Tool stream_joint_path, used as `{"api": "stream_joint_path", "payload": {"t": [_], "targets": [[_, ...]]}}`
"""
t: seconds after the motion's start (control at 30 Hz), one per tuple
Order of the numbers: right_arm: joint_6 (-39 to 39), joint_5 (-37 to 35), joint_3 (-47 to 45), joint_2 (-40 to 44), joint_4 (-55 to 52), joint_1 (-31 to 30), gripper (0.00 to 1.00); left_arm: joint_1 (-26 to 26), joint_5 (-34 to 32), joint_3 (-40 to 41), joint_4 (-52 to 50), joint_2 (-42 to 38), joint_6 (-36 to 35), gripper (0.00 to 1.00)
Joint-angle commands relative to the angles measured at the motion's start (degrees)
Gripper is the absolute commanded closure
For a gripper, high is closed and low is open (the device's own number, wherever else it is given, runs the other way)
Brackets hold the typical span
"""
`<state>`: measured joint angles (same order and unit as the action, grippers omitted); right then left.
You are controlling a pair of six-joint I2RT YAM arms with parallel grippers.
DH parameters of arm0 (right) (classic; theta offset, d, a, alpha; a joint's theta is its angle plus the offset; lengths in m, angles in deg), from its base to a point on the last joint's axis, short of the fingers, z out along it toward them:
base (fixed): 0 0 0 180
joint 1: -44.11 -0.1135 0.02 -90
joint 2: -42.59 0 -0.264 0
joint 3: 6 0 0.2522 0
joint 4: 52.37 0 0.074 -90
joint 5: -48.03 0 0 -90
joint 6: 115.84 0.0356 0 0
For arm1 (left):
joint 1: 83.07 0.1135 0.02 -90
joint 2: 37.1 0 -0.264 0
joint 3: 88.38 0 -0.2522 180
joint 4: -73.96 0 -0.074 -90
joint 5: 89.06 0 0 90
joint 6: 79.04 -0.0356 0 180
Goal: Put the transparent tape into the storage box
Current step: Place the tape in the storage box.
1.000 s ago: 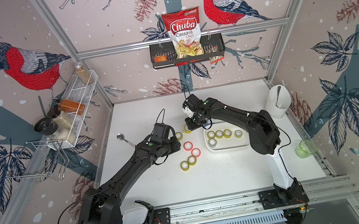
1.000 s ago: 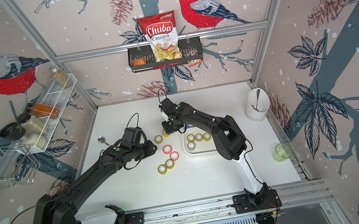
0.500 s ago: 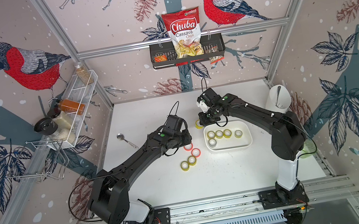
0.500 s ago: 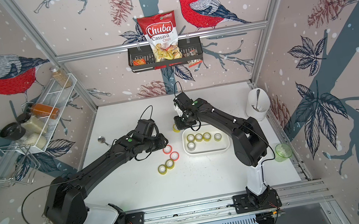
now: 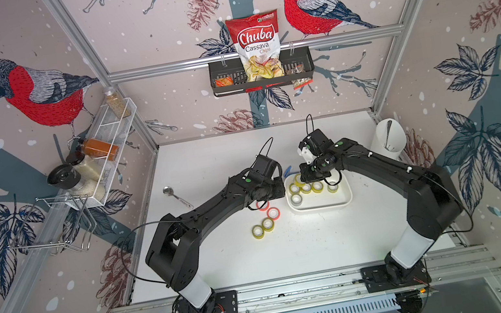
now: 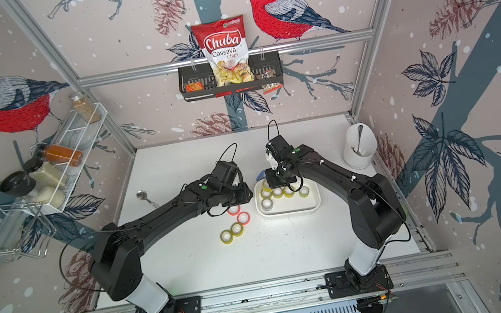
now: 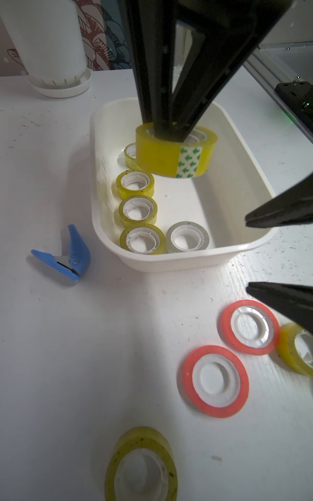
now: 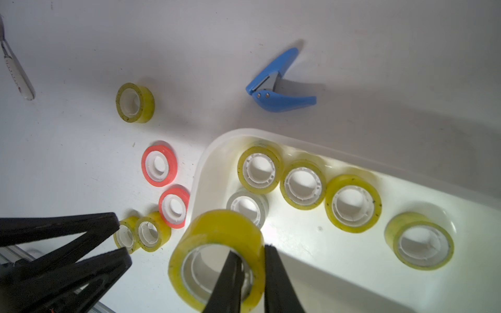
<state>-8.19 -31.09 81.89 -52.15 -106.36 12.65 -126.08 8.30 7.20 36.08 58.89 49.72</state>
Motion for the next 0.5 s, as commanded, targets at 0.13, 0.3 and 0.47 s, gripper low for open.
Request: {"api": "stream_joint_path", "payload": {"t": [0.13, 0.3, 0.47], "targets": [[-1.03, 0.28, -6.34, 3.40, 1.97, 1.00, 0.82, -1.29, -0.45, -2.27, 1.54, 3.31, -0.06, 0.62], [-1.06, 0.33, -9.88, 3.15, 3.51, 1.17, 0.81, -1.55, -0.51, -2.86, 1.25, 4.70, 0.29, 0.63], [-0.96, 0.15, -12.07, 2.31, 4.84, 1.39, 0.81, -1.91, -0.17, -3.22, 1.28, 5.34, 0.45, 0.64]]}}
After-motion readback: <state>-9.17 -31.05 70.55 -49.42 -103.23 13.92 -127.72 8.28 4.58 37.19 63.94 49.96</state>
